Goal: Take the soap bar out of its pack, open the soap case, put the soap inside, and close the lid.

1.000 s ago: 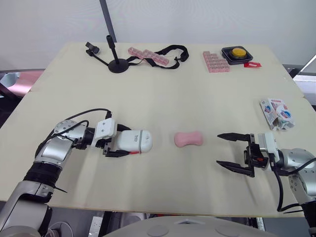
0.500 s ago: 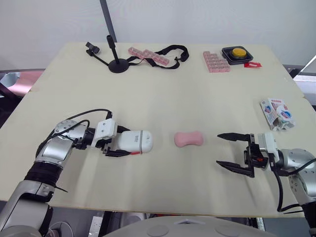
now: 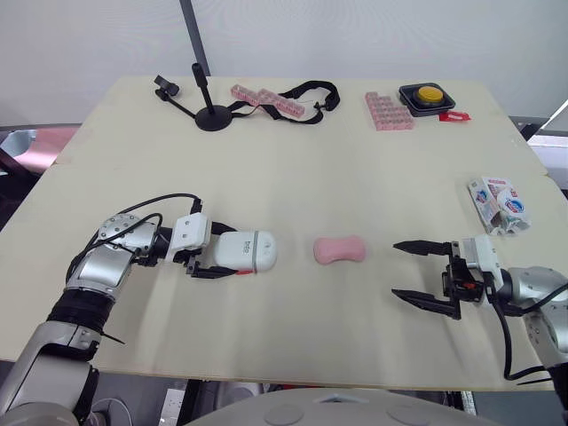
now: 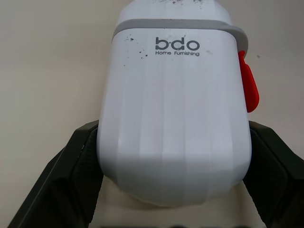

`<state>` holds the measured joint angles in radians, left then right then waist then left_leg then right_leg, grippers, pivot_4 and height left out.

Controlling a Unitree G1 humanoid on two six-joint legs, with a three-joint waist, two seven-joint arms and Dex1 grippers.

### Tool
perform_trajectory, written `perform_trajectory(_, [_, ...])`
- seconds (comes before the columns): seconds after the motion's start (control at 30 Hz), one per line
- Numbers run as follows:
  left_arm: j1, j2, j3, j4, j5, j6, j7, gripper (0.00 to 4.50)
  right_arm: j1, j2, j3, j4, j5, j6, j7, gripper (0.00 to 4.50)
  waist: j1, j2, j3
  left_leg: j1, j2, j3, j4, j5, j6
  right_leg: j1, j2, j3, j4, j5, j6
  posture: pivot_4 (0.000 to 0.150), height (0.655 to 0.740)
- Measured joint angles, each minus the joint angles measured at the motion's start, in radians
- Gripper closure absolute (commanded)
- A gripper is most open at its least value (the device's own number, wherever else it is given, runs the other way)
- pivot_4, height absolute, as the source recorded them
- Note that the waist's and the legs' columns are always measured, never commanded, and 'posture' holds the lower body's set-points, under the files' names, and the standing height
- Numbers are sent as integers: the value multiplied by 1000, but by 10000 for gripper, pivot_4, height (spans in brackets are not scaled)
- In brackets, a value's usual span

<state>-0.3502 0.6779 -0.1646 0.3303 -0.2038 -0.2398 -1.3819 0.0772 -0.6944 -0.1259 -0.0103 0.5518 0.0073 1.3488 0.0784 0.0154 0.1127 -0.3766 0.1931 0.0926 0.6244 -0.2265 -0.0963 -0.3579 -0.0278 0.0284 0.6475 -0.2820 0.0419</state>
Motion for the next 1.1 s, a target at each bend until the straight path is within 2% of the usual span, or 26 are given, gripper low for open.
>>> perform_trajectory(0.23, [40,-50,53,-225,-68,14,95,10126,-97,-161,-15,-286,328,612,-212,0,5,1,0,1,1,0,-2,1,-2,2,1,0,-2,0,0,1500,7395])
perform_trajectory(0.33, [51,-78,56,-310,-69,14,148,10126,-178,-153,-13,-380,490,807,-356,0,11,0,0,1,2,0,-2,1,-3,2,2,1,-3,0,0,1500,7395])
perform_trajectory(0.47, [68,-150,12,-416,-29,-14,225,10126,-334,-69,32,-378,737,1045,-684,0,14,1,1,1,1,0,-3,1,-3,1,2,1,-3,0,0,1500,7395])
perform_trajectory(0.63, [70,-190,-39,-432,29,-37,287,10126,-428,-8,60,-326,954,1145,-959,0,20,1,1,0,1,0,-4,1,-3,1,2,2,-3,0,0,1500,7395])
perform_trajectory(0.8, [69,-191,-44,-431,50,-39,318,10126,-443,0,88,-318,1102,1158,-1113,0,31,1,1,0,1,0,-4,1,-4,1,2,2,-3,0,0,1500,7395])
perform_trajectory(1.1, [58,-191,-55,-430,50,-43,336,10126,-443,-22,124,-311,1240,1145,-1239,0,37,1,1,0,1,0,-4,0,-4,1,2,2,-3,0,1,1500,7395])
